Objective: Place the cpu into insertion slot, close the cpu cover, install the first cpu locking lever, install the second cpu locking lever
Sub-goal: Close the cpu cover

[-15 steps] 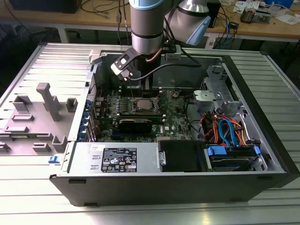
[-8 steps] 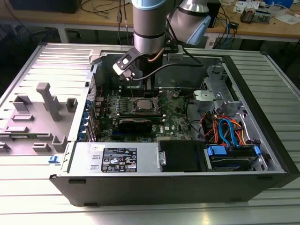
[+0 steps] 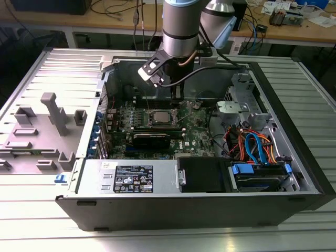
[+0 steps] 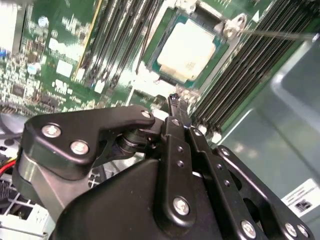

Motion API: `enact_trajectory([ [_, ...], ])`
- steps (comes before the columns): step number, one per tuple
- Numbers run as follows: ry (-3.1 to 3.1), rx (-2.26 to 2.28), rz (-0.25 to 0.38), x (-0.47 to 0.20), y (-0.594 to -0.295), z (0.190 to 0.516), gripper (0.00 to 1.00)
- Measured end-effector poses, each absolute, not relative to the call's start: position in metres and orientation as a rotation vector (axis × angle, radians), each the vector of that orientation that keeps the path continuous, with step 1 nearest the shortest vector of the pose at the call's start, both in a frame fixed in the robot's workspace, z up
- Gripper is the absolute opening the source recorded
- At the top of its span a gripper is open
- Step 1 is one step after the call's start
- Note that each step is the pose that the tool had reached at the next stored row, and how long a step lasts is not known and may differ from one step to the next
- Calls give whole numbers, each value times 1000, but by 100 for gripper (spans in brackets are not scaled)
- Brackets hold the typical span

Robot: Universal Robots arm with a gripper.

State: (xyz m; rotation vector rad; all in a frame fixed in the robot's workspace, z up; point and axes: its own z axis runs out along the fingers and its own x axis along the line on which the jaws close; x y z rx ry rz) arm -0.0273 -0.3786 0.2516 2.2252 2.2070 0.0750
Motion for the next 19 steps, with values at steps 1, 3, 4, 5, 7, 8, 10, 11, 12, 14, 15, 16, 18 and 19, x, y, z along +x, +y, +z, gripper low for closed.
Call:
enact_trajectory([
  [1,2207,2226,74,-25,-379,252,11],
  [3,2208,2227,72,-22,-379,254,11],
  [4,2209,2227,71,-20,-379,257,11],
  [5,2209,2228,70,-17,-379,259,11],
  [7,2210,2228,69,-13,-379,259,11],
  [8,2211,2229,67,-10,-379,260,11],
  [10,2211,2230,65,-4,-379,260,11],
  [11,2212,2230,64,-1,-379,260,11],
  [12,2212,2231,64,2,-379,260,11],
  [14,2213,2232,62,9,-379,260,11],
  [15,2214,2232,61,16,-379,260,11],
  [16,2214,2232,60,21,-379,260,11],
  [18,2214,2232,59,26,-379,260,11],
  [19,2214,2232,58,28,-379,260,11],
])
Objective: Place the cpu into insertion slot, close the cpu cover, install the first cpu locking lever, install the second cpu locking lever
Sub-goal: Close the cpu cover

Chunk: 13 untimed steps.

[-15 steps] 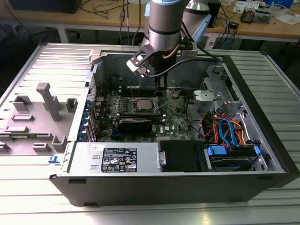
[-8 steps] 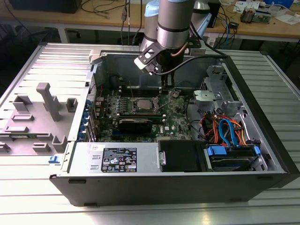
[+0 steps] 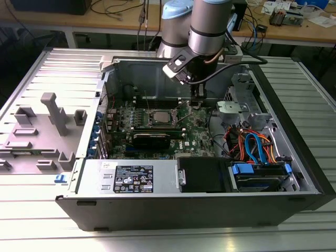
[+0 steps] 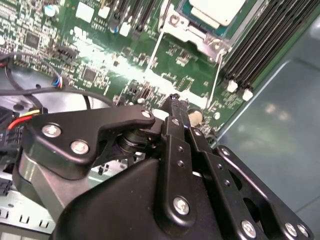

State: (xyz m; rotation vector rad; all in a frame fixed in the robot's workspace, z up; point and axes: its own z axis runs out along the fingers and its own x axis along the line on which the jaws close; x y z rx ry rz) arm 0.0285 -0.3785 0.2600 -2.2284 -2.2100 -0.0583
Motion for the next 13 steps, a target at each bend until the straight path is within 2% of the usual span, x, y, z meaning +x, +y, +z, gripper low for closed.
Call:
enact_trajectory([
  [13,-2248,-2185,-53,38,-378,254,11],
])
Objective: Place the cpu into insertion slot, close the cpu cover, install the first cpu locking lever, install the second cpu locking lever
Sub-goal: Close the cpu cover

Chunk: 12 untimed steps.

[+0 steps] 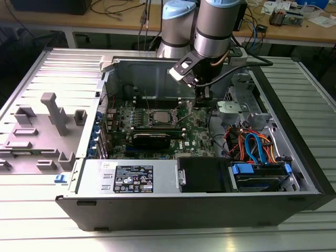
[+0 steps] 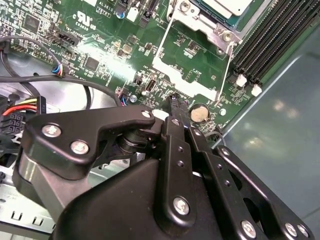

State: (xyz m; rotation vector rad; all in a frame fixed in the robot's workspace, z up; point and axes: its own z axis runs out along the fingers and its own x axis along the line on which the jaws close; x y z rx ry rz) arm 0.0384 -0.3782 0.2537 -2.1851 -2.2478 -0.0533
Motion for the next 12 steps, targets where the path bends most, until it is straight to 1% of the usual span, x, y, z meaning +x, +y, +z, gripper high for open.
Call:
enact_trajectory([
  [12,-2251,-2181,-53,39,-378,250,11],
])
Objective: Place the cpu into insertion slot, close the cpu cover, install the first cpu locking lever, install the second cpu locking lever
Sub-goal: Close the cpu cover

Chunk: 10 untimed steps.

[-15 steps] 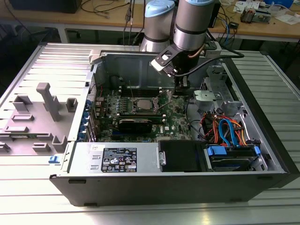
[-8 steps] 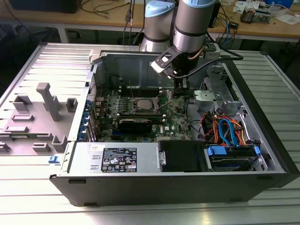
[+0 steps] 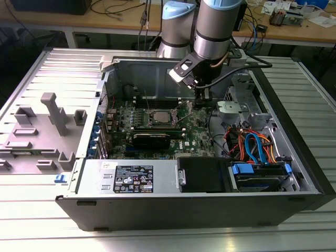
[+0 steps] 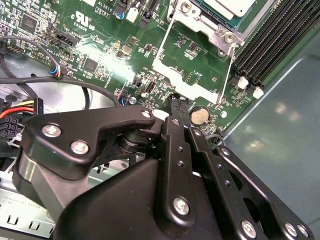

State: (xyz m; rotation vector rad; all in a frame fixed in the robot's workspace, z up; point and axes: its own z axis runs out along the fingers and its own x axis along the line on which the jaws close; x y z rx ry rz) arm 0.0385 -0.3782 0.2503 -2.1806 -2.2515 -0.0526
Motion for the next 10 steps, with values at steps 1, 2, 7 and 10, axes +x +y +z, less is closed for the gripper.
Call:
enact_trajectory([
  [1,-2251,-2181,-53,39,-378,250,11],
  [2,-2251,-2181,-53,39,-378,250,11],
  [7,-2251,-2181,-53,39,-378,247,11],
  [10,-2252,-2181,-53,39,-378,243,11],
])
